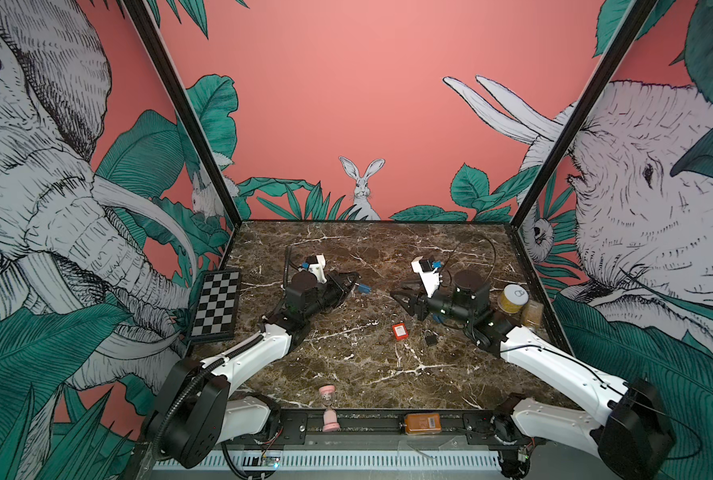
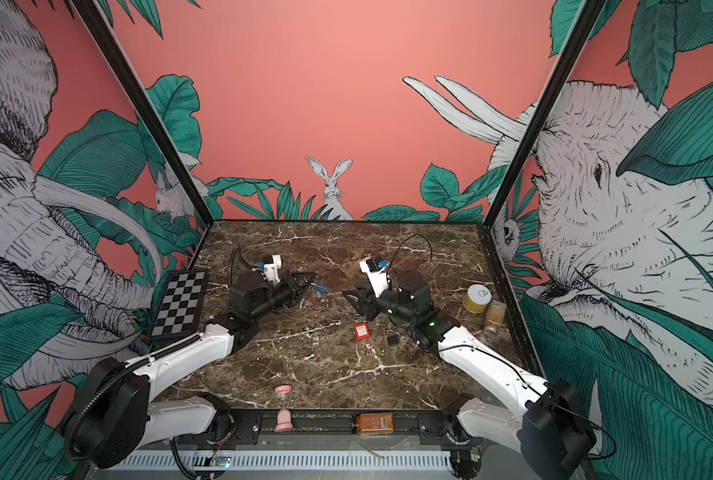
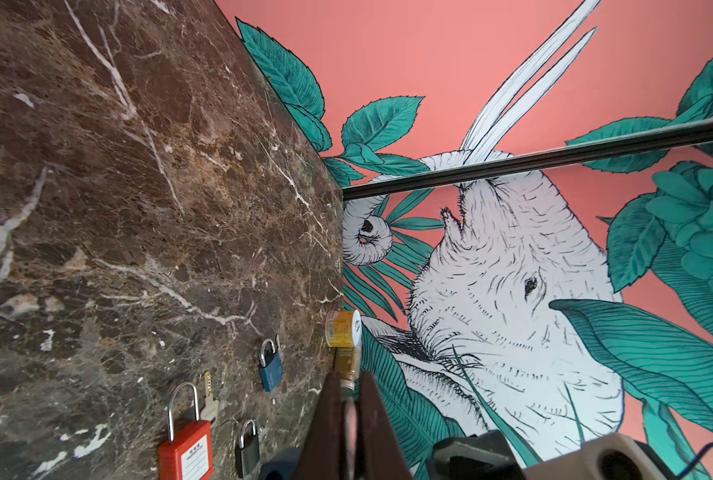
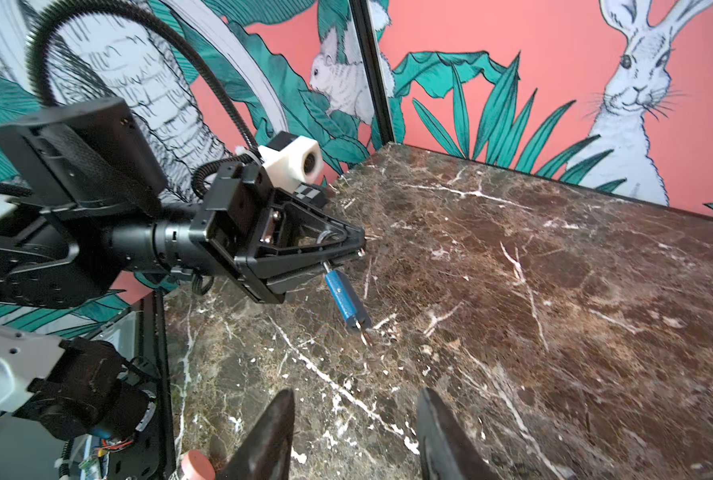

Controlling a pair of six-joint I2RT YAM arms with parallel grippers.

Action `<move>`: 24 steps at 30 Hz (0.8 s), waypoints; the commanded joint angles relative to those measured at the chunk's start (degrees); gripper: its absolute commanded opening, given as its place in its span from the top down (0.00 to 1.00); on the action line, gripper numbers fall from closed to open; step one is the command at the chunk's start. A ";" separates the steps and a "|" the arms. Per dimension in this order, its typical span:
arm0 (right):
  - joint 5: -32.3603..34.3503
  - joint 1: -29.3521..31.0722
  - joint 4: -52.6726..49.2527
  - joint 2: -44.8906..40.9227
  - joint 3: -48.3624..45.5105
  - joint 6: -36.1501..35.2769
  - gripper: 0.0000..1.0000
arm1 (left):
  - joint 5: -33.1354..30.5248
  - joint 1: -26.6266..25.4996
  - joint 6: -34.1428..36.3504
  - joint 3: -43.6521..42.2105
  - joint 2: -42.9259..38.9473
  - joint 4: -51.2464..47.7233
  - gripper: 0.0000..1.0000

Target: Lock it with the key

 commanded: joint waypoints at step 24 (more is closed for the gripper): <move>-10.36 0.67 5.27 13.44 11.42 -3.08 0.58 | 5.54 -0.54 -17.60 1.33 -0.52 11.79 1.00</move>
